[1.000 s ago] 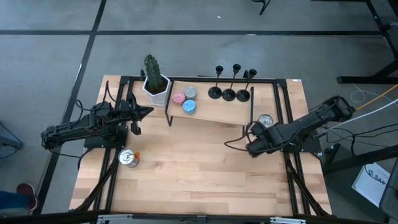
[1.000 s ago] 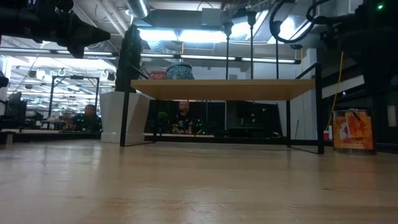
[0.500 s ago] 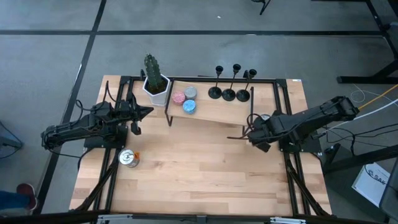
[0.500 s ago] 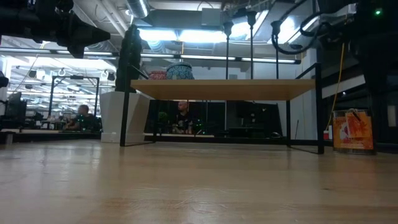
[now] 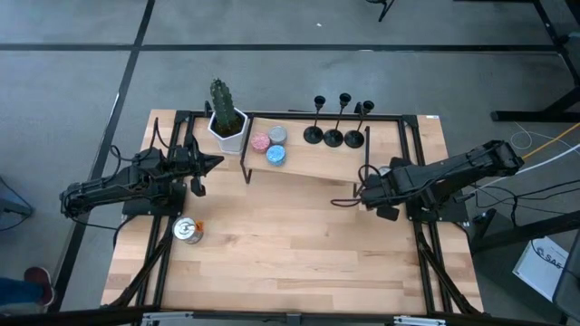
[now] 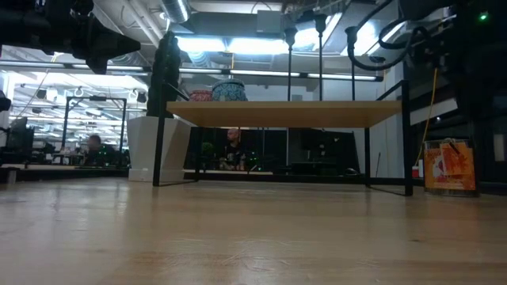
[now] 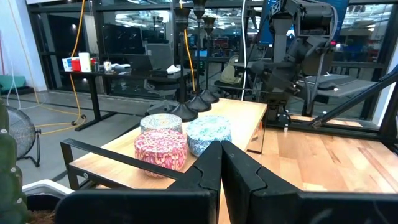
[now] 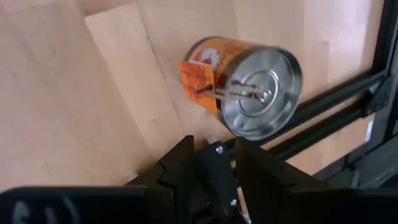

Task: Pick & Place candle stick holders
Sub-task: Put the top silver scented candle on the shelf

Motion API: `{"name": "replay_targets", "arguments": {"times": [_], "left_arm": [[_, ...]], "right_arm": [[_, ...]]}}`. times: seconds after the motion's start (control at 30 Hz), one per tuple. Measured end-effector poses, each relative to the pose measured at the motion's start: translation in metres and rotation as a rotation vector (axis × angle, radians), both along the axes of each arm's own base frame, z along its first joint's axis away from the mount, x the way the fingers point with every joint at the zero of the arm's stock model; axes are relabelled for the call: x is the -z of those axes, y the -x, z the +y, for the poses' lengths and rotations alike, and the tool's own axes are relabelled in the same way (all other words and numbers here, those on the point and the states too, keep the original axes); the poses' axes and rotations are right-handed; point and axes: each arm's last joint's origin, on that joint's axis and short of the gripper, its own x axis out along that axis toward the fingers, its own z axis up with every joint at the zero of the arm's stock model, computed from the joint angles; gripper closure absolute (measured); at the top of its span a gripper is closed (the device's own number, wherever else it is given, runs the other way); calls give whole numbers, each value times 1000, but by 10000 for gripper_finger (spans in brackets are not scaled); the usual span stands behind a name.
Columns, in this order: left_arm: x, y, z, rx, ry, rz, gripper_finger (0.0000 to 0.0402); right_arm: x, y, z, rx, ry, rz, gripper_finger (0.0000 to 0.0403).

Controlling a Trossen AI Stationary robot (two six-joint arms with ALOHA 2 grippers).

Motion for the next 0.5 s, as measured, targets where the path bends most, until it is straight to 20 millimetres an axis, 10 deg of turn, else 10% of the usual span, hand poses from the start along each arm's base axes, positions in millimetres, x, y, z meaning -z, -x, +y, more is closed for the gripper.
{"name": "replay_targets", "arguments": {"times": [0.5], "left_arm": [[0,0,0,0,0,0,396]], "right_arm": [[25,-3,1,-57,-25,-45,282]]}}
